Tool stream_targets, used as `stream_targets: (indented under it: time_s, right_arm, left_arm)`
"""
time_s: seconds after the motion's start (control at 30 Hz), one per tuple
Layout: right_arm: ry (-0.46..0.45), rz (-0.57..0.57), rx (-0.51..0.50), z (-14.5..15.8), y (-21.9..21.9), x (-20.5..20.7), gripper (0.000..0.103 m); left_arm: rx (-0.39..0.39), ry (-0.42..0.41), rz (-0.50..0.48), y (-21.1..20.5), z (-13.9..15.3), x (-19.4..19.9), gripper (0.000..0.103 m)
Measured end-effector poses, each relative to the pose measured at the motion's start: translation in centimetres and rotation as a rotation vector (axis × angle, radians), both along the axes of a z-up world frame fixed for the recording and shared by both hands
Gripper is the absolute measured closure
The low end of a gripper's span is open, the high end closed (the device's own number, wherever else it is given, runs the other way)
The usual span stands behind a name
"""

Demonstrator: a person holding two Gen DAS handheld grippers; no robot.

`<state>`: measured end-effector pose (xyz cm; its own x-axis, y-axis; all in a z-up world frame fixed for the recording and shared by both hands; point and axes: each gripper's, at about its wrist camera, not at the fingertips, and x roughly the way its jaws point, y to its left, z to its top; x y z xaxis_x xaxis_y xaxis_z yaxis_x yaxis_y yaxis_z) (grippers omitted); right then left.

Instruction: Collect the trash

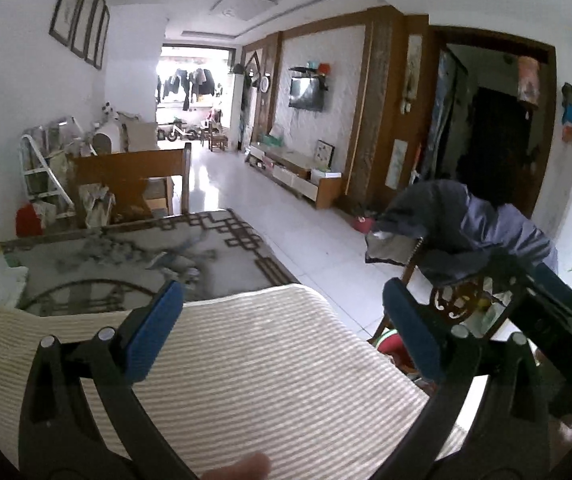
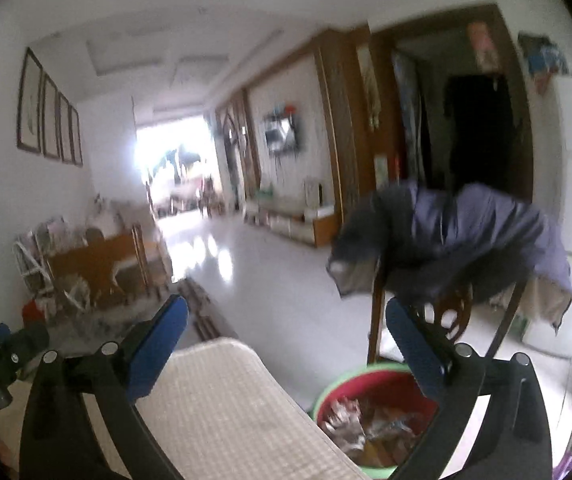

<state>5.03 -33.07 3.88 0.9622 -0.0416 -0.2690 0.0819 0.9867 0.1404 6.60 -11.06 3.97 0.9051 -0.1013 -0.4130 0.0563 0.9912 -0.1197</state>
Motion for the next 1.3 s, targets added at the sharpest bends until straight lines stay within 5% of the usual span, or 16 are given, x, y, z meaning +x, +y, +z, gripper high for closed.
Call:
stream_targets:
  time_s: [0.1, 0.2, 0.43, 0.83, 1.3]
  right_arm:
    - [0.019, -0.023, 0.004, -0.7, 1.9, -1.1, 0.007]
    - [-0.055, -0.024, -0.077, -1.5, 4.4, -3.2, 0.007]
    - [0.040, 0.037, -0.111, -2.4, 7.2, -3.5, 0.007]
    - [0.084, 0.031, -0.117, -3.0, 8.4, -4.5, 0.007]
    - [0.119, 0.023, -0.115, -3.6, 8.2, -4.9, 0.007]
  left_arm:
    - [-0.010, 0.002, 0.015, 2.1, 0.1, -0.8, 0.005]
    - [-0.009, -0.001, 0.032, 3.7, 0.0, -1.6, 0.005]
    - [-0.016, 0.014, 0.054, 6.3, -0.3, -2.3, 0.005]
    - [0.046, -0.047, 0.150, 6.7, -0.3, -3.7, 0.005]
    - [0.011, -0.009, 0.112, 7.0, -0.5, -3.7, 0.005]
